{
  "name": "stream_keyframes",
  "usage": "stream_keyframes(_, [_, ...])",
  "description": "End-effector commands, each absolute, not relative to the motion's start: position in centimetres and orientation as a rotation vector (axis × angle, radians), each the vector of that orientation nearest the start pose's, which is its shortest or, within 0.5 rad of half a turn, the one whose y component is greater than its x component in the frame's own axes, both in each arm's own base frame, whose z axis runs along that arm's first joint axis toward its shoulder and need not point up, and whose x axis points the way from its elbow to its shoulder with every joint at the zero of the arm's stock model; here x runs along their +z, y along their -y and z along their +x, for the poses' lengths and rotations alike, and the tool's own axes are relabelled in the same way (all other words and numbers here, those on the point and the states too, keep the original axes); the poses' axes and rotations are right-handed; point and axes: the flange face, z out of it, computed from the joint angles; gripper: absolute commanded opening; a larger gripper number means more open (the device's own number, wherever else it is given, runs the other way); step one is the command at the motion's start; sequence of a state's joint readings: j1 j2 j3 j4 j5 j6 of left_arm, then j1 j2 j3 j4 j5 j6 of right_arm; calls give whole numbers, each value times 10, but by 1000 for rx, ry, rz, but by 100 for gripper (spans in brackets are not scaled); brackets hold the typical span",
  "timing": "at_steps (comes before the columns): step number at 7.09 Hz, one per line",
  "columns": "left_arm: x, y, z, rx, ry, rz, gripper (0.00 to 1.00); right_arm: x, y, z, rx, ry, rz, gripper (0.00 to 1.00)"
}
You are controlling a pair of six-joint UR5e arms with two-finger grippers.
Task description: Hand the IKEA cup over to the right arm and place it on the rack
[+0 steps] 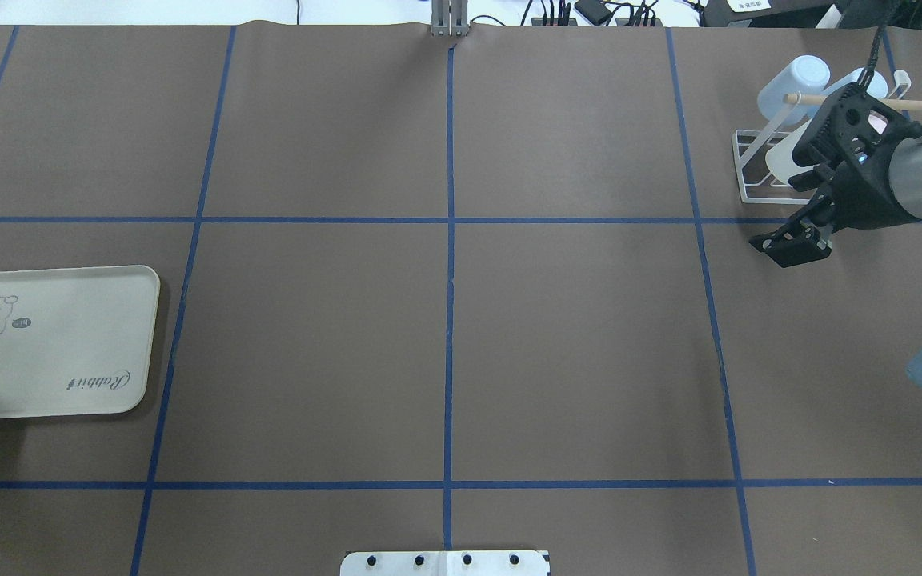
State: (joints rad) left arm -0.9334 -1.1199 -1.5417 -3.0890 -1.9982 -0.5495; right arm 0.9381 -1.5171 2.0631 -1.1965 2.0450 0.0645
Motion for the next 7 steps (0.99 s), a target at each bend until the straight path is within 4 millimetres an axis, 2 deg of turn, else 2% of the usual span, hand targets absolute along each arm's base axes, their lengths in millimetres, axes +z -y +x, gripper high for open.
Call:
stream_keyframes(1, [684,289,100,308,-906,638,0,357,447,-218,-736,739,716,100])
stream_keyframes(3, [670,286,103,347,-970,624,0,352,447,-219,-739,742,726,100])
stream_keyframes(4, [650,291,101,348,-1001,650,0,352,448,-222,-743,742,726,100])
stream_keyframes(5, [628,306,99,317,-1009,700,0,353,445,-231,-747,749,715,100])
stream_keyframes(6, [609,328,112,229,-1074,688,0,355,443,-241,-763,766,732,100])
stream_keyframes(7, [576,358,133,91,-1182,649,0,366,447,-251,-768,793,782,100])
